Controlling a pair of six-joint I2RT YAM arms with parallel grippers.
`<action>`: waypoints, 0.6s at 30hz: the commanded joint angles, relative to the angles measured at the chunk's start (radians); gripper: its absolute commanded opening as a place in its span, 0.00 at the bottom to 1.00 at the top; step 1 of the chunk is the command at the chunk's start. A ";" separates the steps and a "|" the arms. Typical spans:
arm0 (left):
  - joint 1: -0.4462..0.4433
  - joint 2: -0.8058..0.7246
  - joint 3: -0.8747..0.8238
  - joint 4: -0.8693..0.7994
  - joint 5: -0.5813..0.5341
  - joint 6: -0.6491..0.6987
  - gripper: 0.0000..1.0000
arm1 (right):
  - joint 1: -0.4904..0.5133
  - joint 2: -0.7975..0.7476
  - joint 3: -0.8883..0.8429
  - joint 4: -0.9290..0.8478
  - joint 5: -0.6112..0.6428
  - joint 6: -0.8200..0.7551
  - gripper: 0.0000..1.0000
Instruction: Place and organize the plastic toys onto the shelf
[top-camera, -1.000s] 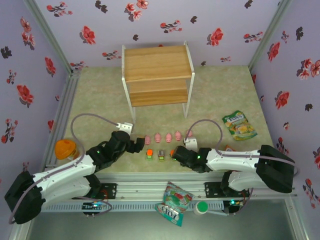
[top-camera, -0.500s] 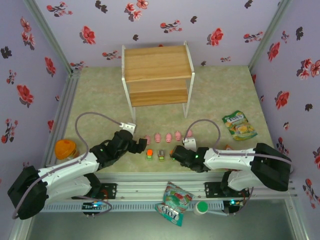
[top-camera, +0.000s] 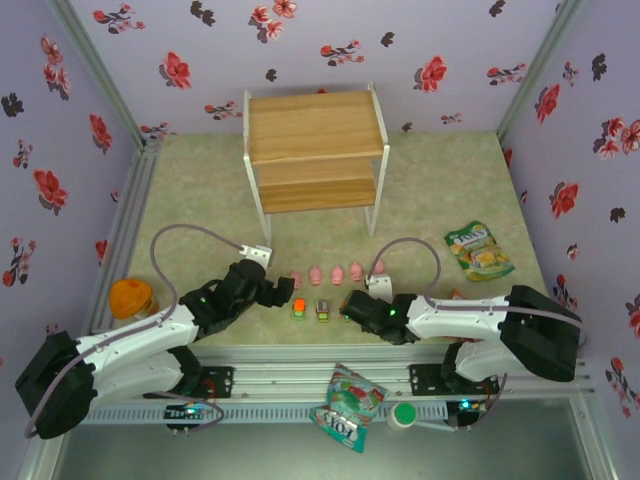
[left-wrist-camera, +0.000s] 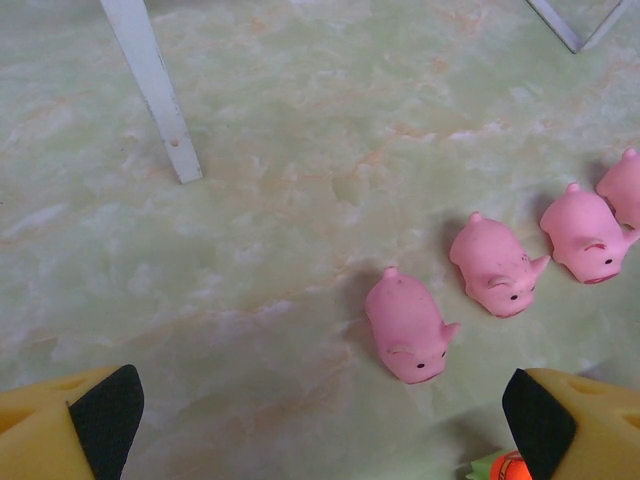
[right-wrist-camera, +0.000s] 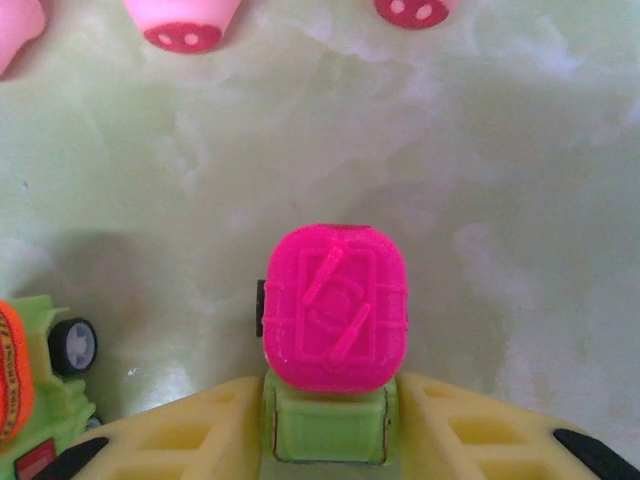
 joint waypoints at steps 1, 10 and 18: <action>-0.005 0.013 0.033 0.014 0.009 0.017 0.97 | -0.009 -0.011 -0.006 -0.003 0.048 0.031 0.38; -0.005 0.016 0.034 0.014 0.012 0.018 0.97 | -0.008 -0.033 -0.013 -0.020 0.058 0.036 0.33; -0.005 0.014 0.036 0.011 0.014 0.017 0.97 | -0.010 -0.031 -0.020 -0.013 0.054 0.043 0.24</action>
